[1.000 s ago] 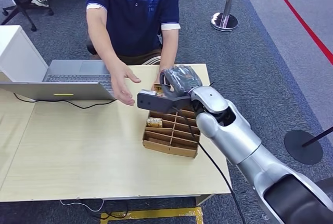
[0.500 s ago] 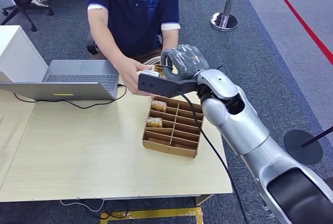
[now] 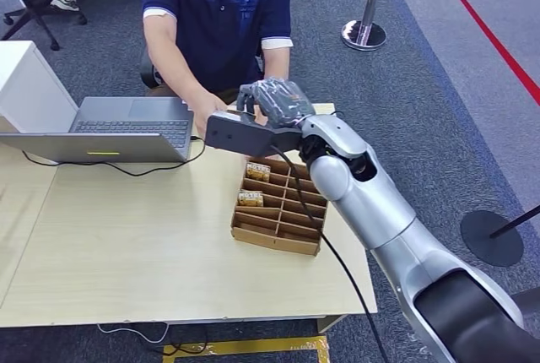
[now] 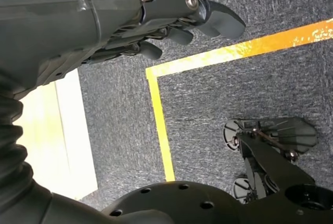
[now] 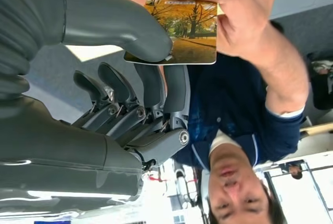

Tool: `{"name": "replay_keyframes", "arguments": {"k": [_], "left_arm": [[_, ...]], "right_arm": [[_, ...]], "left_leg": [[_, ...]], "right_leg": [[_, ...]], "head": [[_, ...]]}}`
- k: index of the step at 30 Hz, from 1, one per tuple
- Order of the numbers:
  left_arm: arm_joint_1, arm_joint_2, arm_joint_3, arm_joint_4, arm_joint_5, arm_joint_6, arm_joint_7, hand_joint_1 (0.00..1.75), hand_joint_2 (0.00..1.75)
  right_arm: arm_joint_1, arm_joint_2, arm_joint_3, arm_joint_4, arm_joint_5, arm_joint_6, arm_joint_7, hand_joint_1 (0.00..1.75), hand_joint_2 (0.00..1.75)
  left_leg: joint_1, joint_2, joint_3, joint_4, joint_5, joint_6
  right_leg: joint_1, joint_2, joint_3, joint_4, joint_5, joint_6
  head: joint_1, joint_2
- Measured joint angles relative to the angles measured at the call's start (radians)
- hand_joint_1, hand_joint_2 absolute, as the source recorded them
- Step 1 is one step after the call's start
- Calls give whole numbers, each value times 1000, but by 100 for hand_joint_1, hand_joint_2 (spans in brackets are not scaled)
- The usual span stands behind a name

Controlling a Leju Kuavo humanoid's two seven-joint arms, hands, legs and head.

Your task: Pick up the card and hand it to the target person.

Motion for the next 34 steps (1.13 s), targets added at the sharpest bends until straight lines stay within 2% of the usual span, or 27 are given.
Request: {"name": "replay_keyframes", "arguments": {"k": [10, 13, 14, 17, 18, 34], "left_arm": [[-2, 0, 0, 0, -1, 1, -2, 0, 175], [-2, 0, 0, 0, -10, 2, -4, 0, 175], [-2, 0, 0, 0, -12, 2, -4, 0, 175], [-2, -1, 0, 0, -13, 5, -5, 0, 175], [-2, -1, 0, 0, -12, 7, -6, 0, 175], [-2, -1, 0, 0, -12, 12, -10, 0, 175]], "right_arm": [[34, 54, 0, 43, -21, -24, -12, 154, 175], [38, 64, 0, 52, -23, -27, -17, 163, 175], [38, 66, 0, 55, -23, -27, -18, 134, 175], [38, 73, 0, 61, -23, -27, -20, 11, 175], [38, 76, 0, 62, -23, -27, -21, 2, 175], [38, 94, 0, 73, -23, -28, -22, 0, 175]], "left_leg": [[0, 0, 0, 0, 0, 0], [0, 0, 0, 0, 0, 0], [0, 0, 0, 0, 0, 0], [0, 0, 0, 0, 0, 0], [0, 0, 0, 0, 0, 0], [0, 0, 0, 0, 0, 0]], "right_leg": [[0, 0, 0, 0, 0, 0], [0, 0, 0, 0, 0, 0], [0, 0, 0, 0, 0, 0], [0, 0, 0, 0, 0, 0], [0, 0, 0, 0, 0, 0], [0, 0, 0, 0, 0, 0]], "head": [[0, 0], [0, 0], [0, 0], [0, 0], [0, 0], [0, 0]]}}
